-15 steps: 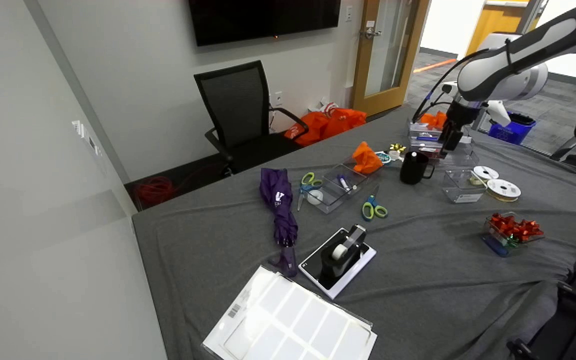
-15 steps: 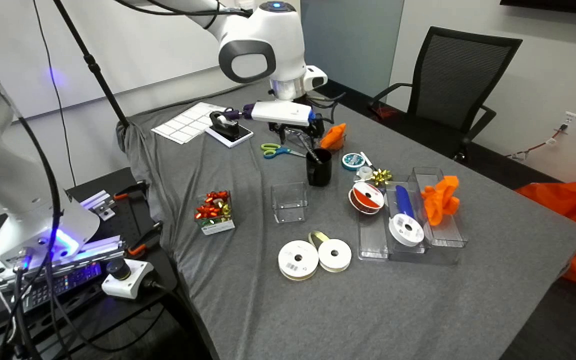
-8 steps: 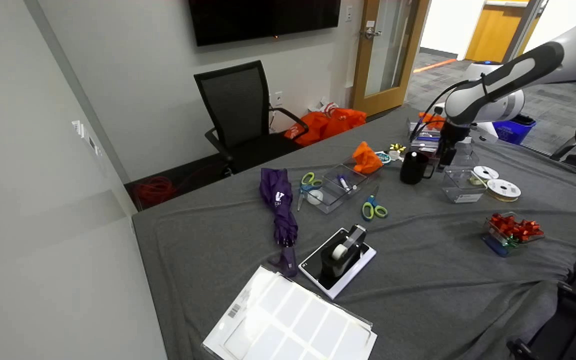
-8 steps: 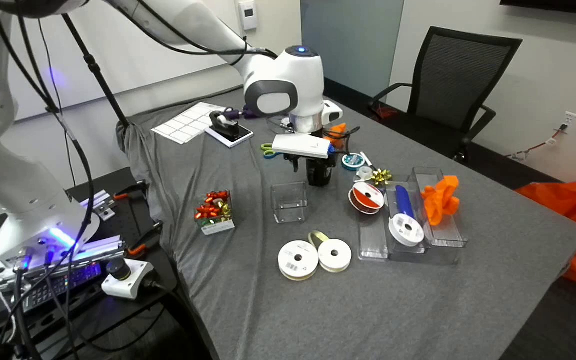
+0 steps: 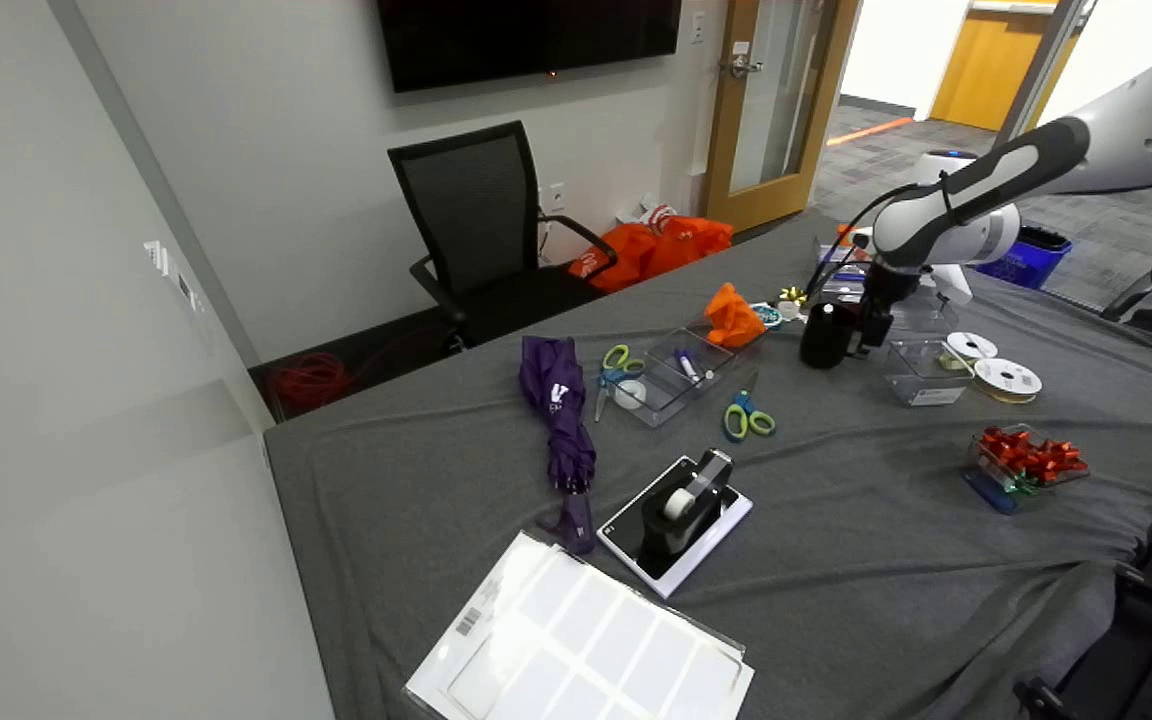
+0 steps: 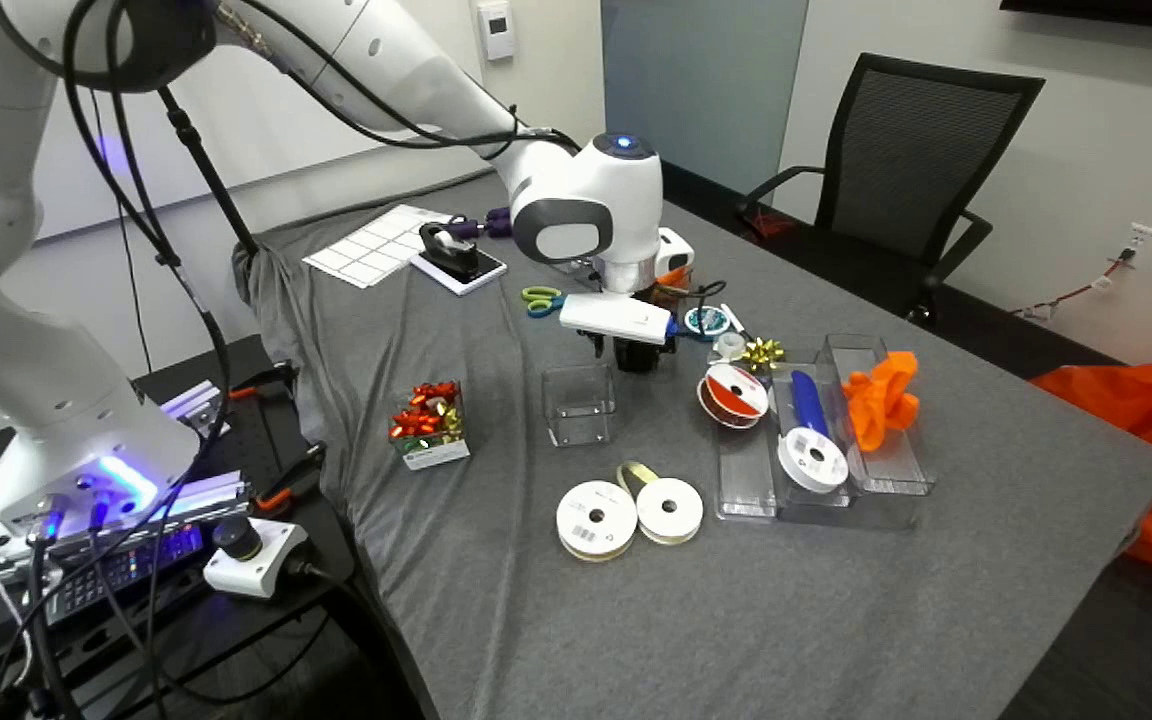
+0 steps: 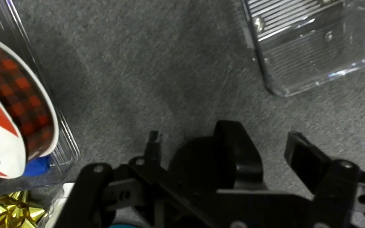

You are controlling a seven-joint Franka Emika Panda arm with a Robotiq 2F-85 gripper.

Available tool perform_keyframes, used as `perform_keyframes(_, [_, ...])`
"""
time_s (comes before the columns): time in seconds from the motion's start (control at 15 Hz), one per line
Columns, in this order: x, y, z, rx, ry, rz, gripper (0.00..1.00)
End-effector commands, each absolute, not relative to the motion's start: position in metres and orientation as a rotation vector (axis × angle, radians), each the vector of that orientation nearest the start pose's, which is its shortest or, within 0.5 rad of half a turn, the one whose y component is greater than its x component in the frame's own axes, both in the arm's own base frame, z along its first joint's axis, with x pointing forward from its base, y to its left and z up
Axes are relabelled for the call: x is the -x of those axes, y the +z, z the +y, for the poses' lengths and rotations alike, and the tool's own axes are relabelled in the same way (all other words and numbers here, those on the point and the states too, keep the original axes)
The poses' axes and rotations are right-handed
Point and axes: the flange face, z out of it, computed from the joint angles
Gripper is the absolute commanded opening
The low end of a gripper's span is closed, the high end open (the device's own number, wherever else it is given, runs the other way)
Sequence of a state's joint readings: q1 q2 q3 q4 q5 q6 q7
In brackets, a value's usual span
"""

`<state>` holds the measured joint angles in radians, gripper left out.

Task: Move the cup to the left

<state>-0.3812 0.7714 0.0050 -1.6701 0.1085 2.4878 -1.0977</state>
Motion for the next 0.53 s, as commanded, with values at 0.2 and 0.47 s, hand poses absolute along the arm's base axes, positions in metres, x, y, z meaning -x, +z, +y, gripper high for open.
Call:
perform_keyframes(0.2, [-0.642, 0.1444, -0.2588, 2.933, -0.18, -0.987, 0.72])
perform_keyframes(0.47, [-0.6416, 0.142, -0.2608, 2.934, -0.182, -0.978, 0.43])
